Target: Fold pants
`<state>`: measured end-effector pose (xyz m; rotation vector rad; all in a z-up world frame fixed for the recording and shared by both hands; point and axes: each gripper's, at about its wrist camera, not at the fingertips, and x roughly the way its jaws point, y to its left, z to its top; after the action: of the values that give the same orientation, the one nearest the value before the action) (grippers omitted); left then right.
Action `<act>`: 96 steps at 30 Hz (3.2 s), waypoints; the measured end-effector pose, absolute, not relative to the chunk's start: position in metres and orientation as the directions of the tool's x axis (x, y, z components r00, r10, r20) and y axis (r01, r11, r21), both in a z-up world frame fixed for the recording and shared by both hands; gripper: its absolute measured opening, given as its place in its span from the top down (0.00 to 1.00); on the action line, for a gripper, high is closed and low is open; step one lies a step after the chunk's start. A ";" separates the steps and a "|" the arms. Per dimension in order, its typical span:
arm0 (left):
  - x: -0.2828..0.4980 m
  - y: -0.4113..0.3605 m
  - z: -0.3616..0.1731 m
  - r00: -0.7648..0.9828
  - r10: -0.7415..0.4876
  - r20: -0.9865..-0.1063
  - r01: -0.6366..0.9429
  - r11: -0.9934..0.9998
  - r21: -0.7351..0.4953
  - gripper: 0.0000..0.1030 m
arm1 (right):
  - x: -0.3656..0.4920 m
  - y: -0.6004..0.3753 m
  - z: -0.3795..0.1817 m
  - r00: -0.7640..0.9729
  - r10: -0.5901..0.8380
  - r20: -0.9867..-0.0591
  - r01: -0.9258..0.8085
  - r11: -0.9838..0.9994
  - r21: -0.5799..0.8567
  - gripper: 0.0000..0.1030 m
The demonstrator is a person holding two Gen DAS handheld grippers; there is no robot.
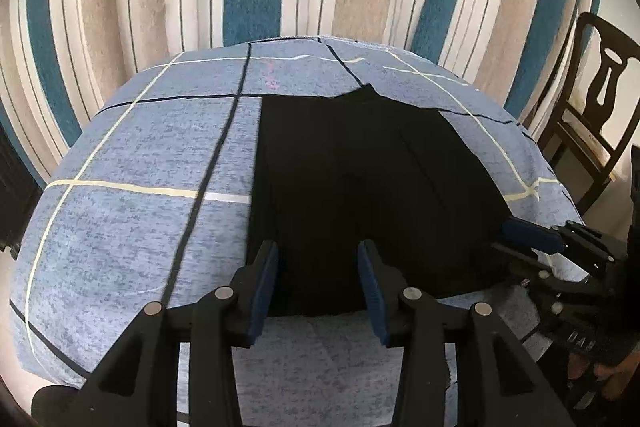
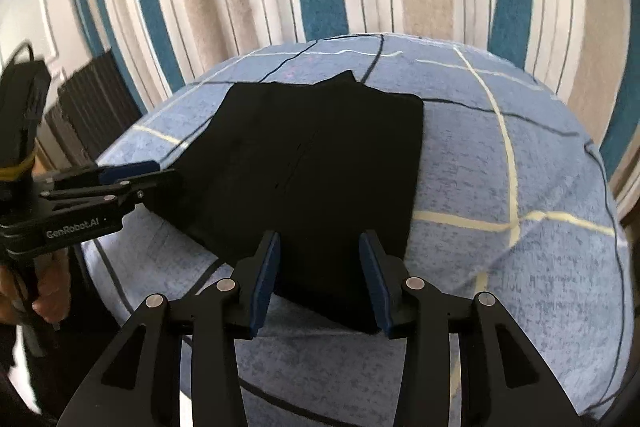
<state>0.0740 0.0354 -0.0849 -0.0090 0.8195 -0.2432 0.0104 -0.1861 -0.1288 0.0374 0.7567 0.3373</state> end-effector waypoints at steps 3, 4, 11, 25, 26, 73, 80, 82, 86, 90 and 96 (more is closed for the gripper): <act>0.078 0.042 -0.083 0.657 -0.210 -0.724 0.197 0.975 -0.103 0.57 | 0.014 -0.192 -0.123 0.689 0.317 -0.652 -0.266 0.947 0.179 0.59; 0.081 0.044 -0.082 0.654 -0.210 -0.726 0.194 0.975 -0.106 0.57 | 0.017 -0.193 -0.123 0.690 0.315 -0.652 -0.259 0.948 0.184 0.59; 0.120 0.047 -0.083 0.634 -0.230 -0.739 0.183 0.972 -0.146 0.57 | 0.039 -0.212 -0.138 0.652 0.294 -0.699 -0.149 0.954 0.262 0.61; 0.205 0.039 -0.082 0.580 -0.278 -0.766 0.193 0.960 -0.203 0.57 | 0.072 -0.229 -0.124 0.671 0.352 -0.653 -0.131 0.923 0.362 0.66; 0.208 0.038 -0.083 0.578 -0.286 -0.765 0.190 0.958 -0.215 0.57 | 0.077 -0.229 -0.122 0.673 0.352 -0.650 -0.136 0.923 0.359 0.66; 0.137 0.044 -0.066 0.628 -0.245 -0.738 0.223 0.966 -0.131 0.63 | 0.070 -0.225 -0.113 0.609 0.427 -0.669 -0.217 0.900 0.377 0.52; 0.147 0.067 -0.089 0.582 -0.326 -0.745 0.189 0.945 -0.267 0.60 | 0.096 -0.232 -0.125 0.570 0.484 -0.663 -0.196 0.865 0.463 0.52; 0.155 0.069 -0.090 0.573 -0.362 -0.735 0.198 0.932 -0.305 0.58 | 0.106 -0.236 -0.130 0.557 0.502 -0.661 -0.177 0.850 0.496 0.52; 0.176 0.070 -0.097 0.552 -0.390 -0.737 0.191 0.920 -0.343 0.54 | 0.120 -0.242 -0.133 0.551 0.532 -0.643 -0.156 0.822 0.547 0.52; 0.191 0.074 -0.104 0.536 -0.437 -0.722 0.188 0.896 -0.403 0.47 | 0.127 -0.242 -0.138 0.542 0.564 -0.624 -0.144 0.793 0.592 0.52; 0.193 0.074 -0.110 0.519 -0.487 -0.703 0.197 0.868 -0.456 0.45 | 0.111 -0.241 -0.140 0.516 0.603 -0.608 -0.175 0.769 0.614 0.52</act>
<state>0.1930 0.0735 -0.1095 -0.3401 0.9415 -0.4197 0.1115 -0.2409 -0.1398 0.5227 0.9176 0.4938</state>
